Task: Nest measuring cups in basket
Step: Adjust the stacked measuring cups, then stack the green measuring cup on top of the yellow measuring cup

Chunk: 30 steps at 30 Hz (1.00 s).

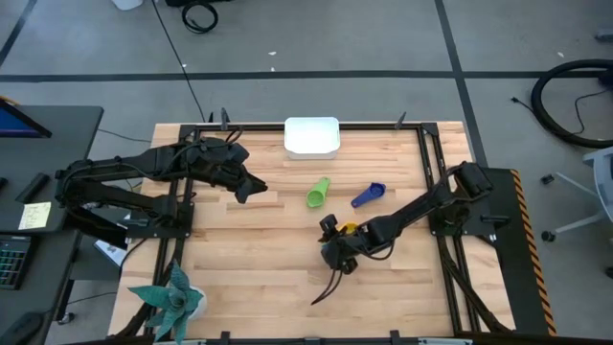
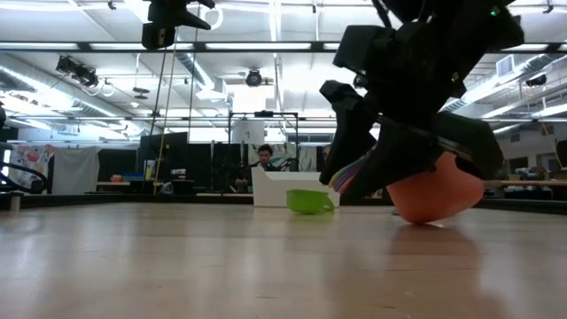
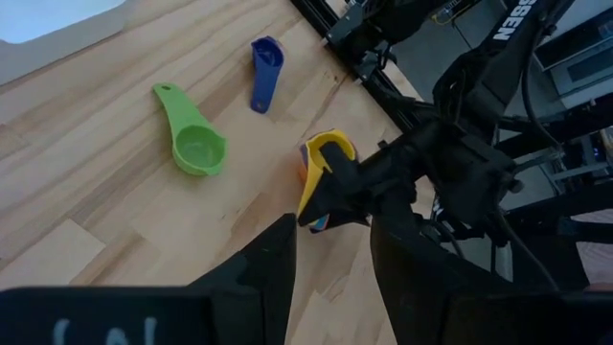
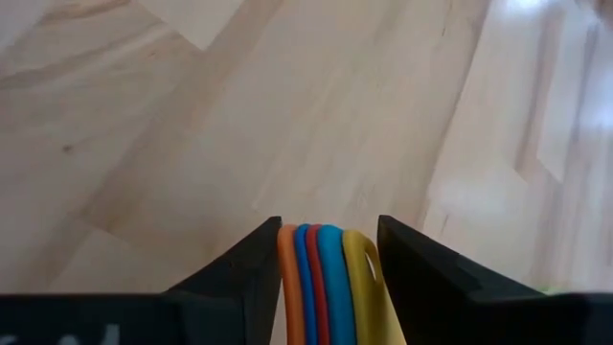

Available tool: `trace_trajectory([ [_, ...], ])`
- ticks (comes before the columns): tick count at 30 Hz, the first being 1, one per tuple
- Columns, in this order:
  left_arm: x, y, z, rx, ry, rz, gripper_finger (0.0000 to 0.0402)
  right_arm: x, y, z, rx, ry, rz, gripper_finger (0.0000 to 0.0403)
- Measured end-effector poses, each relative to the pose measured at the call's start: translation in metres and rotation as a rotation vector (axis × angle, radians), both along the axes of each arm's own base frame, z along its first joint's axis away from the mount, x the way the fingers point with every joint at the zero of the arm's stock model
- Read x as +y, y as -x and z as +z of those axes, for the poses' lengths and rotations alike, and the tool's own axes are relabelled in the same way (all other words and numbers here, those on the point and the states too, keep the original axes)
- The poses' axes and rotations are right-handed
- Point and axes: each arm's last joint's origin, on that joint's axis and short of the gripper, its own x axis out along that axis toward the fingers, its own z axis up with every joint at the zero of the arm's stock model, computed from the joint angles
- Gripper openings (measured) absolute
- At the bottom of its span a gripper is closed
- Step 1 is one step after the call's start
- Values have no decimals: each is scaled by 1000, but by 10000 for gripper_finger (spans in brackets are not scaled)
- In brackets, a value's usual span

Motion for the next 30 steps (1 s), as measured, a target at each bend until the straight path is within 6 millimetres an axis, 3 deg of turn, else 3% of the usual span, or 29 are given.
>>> trace_trajectory([
  [4,0,0,0,0,0,0,141,-8,-3,0,9,-20,-7,186],
  [12,0,0,0,-1,0,0,141,-14,-4,1,-30,115,-92,186],
  [22,0,0,0,-4,0,0,141,-10,-5,3,-39,210,-5,175],
  [30,0,0,0,-4,0,0,141,4,-29,40,-155,142,44,172],
])
